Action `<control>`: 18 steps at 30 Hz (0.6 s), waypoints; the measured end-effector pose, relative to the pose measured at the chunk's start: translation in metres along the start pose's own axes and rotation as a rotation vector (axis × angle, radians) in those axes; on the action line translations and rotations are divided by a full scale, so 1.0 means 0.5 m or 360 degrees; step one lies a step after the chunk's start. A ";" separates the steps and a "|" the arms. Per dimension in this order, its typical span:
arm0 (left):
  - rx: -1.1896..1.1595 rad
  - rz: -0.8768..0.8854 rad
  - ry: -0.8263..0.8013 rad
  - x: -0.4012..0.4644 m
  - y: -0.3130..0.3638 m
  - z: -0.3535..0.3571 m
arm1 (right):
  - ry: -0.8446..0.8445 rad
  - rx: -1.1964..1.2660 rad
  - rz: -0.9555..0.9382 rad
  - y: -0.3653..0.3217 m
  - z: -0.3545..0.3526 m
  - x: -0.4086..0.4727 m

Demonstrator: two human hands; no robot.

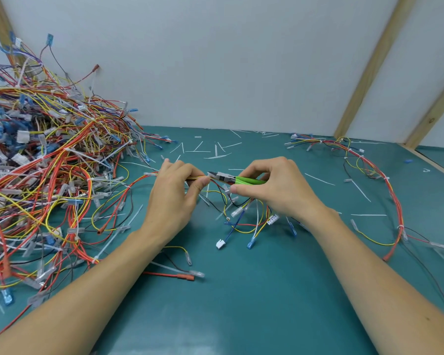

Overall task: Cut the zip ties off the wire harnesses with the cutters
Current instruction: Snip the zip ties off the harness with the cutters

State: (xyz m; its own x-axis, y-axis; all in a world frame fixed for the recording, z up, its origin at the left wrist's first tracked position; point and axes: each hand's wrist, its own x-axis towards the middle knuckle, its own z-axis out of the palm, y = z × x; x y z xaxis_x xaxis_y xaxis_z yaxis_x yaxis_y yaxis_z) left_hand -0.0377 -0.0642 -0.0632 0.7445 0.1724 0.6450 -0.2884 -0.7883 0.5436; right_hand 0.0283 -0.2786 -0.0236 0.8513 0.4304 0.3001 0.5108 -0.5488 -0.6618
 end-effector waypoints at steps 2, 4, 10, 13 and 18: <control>-0.0011 -0.0015 0.0007 0.002 -0.002 -0.005 | -0.0023 0.0043 0.0004 -0.006 0.005 -0.001; -0.0014 0.0002 -0.0006 0.000 0.000 -0.006 | -0.0106 0.0036 0.0022 -0.009 0.000 -0.001; -0.0030 0.0015 -0.0049 -0.003 0.003 -0.005 | -0.0039 -0.0174 -0.0025 -0.011 -0.011 -0.003; -0.0031 0.0036 -0.0044 -0.002 -0.001 -0.005 | 0.0082 -0.0057 0.0042 -0.003 -0.008 0.001; -0.0063 0.0044 -0.0050 -0.002 0.001 -0.007 | 0.0272 0.0336 0.0185 -0.011 0.005 0.004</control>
State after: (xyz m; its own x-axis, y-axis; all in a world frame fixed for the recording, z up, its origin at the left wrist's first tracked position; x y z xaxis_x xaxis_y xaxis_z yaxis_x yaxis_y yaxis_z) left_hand -0.0408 -0.0624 -0.0617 0.7544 0.1319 0.6430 -0.3322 -0.7681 0.5474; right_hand 0.0267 -0.2730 -0.0212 0.9196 0.2369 0.3135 0.3878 -0.4182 -0.8214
